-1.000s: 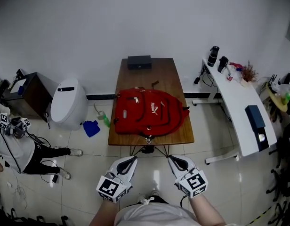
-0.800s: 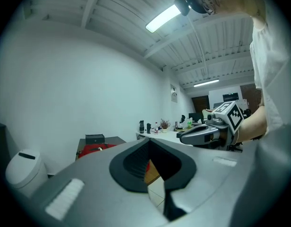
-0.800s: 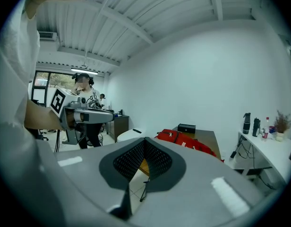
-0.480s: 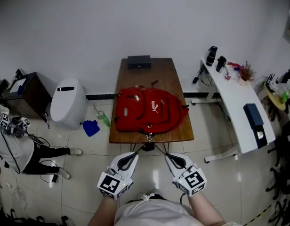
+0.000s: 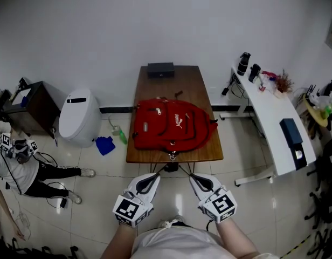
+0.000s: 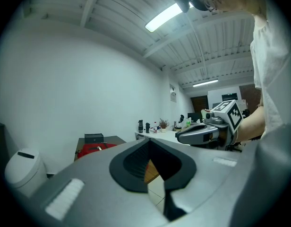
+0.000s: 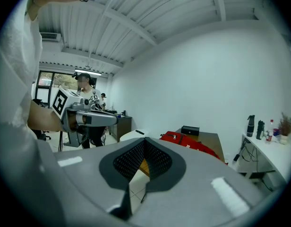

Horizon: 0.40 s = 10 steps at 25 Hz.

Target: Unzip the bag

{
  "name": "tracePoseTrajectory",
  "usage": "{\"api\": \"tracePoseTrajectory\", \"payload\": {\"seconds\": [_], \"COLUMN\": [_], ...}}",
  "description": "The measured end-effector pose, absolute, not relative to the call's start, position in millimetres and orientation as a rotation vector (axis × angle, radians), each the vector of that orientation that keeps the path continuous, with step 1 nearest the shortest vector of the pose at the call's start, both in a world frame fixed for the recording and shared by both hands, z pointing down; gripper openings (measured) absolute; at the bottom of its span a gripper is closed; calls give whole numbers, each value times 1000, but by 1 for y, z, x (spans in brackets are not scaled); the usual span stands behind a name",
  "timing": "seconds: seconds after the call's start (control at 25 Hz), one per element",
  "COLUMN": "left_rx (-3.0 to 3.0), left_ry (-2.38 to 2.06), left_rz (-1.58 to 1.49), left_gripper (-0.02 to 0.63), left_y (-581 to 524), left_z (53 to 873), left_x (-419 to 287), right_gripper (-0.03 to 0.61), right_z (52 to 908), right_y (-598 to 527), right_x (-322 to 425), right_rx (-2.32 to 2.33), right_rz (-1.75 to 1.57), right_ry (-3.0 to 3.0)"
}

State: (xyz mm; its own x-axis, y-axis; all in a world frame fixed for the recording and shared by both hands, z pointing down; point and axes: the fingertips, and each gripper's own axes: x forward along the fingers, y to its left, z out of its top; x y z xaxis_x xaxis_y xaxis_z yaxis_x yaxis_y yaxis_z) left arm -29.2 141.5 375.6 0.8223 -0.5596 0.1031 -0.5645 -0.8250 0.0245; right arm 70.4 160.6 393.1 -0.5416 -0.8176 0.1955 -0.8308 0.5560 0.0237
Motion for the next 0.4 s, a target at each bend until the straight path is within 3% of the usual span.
{"api": "tracePoseTrajectory", "payload": {"seconds": [0.4], "left_rx": [2944], "left_ry": [-916], "left_rz": [141], "left_gripper": [6], "left_y": [136], "left_z": [377], "left_x": [-30], "right_gripper": [6], "right_z": [395], "right_y": [153], "right_x": [75], "right_rx": [1405], "right_rz": [112], "right_ry": [-2581]}}
